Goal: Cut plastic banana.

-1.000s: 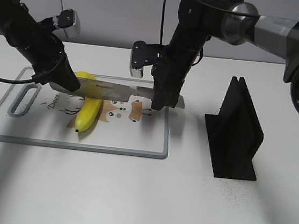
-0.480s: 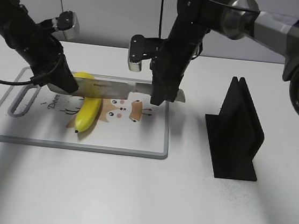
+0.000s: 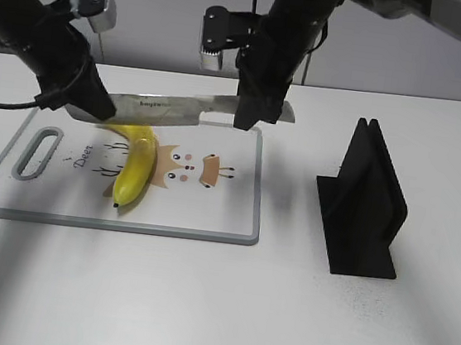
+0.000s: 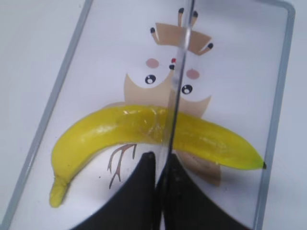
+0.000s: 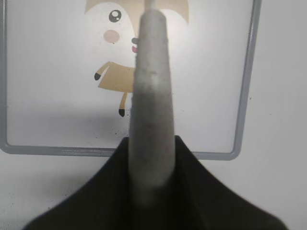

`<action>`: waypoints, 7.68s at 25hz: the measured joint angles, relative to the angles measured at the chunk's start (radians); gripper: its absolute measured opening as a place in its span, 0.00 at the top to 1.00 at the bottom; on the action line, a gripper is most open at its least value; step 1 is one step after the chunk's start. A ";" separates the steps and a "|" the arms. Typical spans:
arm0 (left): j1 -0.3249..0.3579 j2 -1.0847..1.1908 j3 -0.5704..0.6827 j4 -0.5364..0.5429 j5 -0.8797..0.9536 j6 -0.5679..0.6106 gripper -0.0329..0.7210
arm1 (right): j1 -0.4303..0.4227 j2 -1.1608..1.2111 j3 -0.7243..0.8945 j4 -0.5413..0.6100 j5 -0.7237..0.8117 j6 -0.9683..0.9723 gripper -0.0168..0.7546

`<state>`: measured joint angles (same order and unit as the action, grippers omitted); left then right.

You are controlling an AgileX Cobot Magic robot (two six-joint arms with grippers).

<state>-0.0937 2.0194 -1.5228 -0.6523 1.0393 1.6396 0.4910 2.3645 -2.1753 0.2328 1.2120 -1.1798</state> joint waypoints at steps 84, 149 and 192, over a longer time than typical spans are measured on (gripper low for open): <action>0.006 -1.929 0.945 0.511 0.085 -1.434 0.19 | 0.016 -1.198 1.290 -0.313 -0.268 1.698 0.77; 0.006 -1.938 0.947 0.511 -0.030 -1.434 0.19 | 0.016 -0.863 1.242 -0.439 -0.462 1.753 0.18; 0.006 -2.025 1.052 0.502 0.060 -1.434 0.19 | 0.016 -2.265 1.672 -0.306 -0.177 1.143 0.22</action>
<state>-0.0876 -0.0054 -0.4713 -0.1502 1.0991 0.2059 0.5068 0.0997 -0.5038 -0.0730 1.0354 -0.0372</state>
